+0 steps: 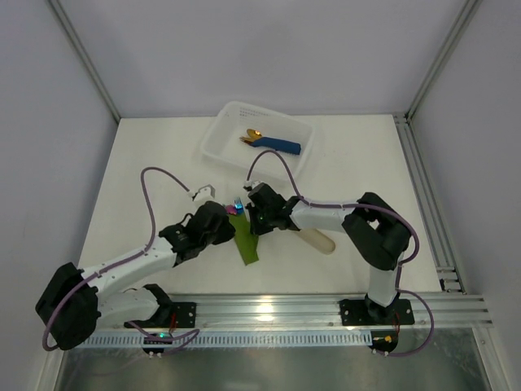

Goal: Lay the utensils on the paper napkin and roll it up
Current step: Roll the napkin at the center of the board.

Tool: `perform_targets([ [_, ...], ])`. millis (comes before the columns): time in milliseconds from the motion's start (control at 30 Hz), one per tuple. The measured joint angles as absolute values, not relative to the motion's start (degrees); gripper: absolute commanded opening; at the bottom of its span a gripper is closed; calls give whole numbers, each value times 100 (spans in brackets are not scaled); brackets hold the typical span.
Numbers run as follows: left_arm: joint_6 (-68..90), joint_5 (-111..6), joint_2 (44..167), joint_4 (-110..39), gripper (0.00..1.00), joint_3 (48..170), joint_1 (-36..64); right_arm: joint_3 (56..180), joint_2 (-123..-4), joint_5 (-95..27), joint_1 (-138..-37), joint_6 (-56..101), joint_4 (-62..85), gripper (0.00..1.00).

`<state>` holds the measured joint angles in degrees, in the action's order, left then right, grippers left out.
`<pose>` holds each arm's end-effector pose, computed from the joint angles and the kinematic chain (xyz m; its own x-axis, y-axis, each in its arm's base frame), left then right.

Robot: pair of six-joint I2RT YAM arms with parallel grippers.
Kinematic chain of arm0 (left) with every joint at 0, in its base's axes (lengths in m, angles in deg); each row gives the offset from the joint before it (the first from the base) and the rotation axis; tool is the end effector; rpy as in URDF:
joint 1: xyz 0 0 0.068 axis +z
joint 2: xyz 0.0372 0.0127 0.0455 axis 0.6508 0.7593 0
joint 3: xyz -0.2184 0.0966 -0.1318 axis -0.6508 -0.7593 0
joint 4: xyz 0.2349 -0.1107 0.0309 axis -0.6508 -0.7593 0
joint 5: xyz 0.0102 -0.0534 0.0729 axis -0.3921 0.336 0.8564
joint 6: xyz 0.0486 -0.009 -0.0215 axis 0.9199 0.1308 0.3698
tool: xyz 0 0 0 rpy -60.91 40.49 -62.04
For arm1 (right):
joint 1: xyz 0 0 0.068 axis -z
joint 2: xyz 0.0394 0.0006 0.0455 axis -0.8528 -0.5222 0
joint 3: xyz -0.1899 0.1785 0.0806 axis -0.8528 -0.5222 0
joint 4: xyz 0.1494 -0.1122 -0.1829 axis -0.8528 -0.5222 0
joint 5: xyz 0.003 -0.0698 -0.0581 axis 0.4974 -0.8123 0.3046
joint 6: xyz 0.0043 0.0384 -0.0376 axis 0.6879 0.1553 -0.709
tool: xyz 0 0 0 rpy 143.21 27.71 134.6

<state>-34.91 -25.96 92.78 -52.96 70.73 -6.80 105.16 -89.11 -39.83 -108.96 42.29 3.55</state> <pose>0.1576 -0.1550 0.2082 -0.7121 -0.4119 -0.5686 -0.1060 0.8636 -0.4929 0.2414 0.2943 0.1513 -0.8042 -0.2703 -0.5293 -0.4742 0.8286 0.2975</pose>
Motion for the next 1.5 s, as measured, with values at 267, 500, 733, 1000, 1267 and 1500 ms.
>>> perform_targets([
  [267,-3039,-3387,9976,-4688,0,7158,-41,10485,-8911,-3904,-10878,4258,431,4],
  [500,-2941,-3743,10690,-4124,0,7346,83,10485,-8913,-3893,-10876,4256,434,4],
  [733,-2936,-3920,11235,-3720,0,7359,192,10468,-8913,-3880,-10874,4256,471,4],
  [1000,-2943,-4087,11637,-3339,0,7388,251,10457,-8911,-3874,-10874,4256,493,4],
  [1267,-3115,-4102,11976,-3189,0,7390,286,10439,-8897,-3863,-10874,4249,508,4],
  [1500,-3367,-4205,12150,-2926,0,7403,286,10168,-8646,-3762,-10867,4192,482,5],
])
